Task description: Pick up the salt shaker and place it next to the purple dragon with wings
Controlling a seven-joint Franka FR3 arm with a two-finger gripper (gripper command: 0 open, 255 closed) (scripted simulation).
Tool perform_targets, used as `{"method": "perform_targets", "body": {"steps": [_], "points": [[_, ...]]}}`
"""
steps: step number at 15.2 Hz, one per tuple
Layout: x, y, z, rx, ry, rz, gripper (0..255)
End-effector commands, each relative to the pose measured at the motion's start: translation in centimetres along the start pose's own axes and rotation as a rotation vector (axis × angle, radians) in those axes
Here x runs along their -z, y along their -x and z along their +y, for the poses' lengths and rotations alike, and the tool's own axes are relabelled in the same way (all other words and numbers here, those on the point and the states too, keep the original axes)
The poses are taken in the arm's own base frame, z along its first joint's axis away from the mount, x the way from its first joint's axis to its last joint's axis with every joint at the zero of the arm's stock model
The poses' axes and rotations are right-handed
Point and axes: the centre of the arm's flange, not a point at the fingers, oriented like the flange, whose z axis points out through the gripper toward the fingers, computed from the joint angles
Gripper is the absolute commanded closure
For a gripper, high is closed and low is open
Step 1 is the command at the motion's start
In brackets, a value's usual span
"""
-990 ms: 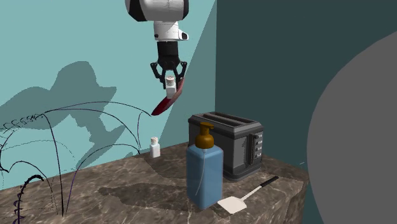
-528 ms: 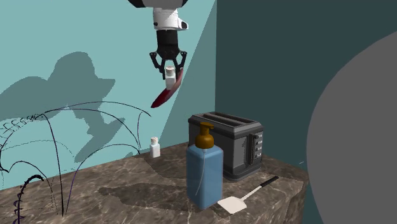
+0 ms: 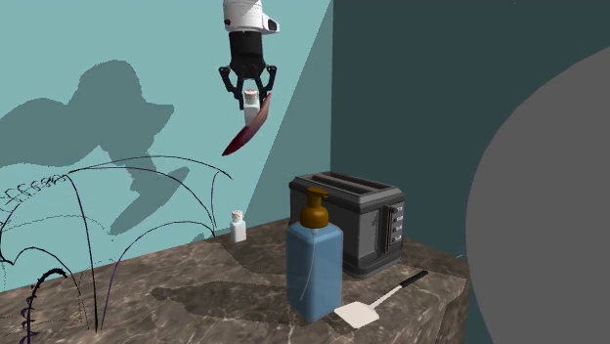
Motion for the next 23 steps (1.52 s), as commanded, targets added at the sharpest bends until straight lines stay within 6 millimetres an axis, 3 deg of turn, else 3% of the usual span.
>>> {"method": "perform_targets", "body": {"steps": [1, 9, 23], "points": [[0.0, -0.4, -2.6, -0.001, 0.0, 0.0, 255], [0.3, -1.7, -13.4, -0.001, 0.0, 0.0, 255], [-7.0, -0.8, -13.7, -0.001, 0.0, 0.0, 255]]}}
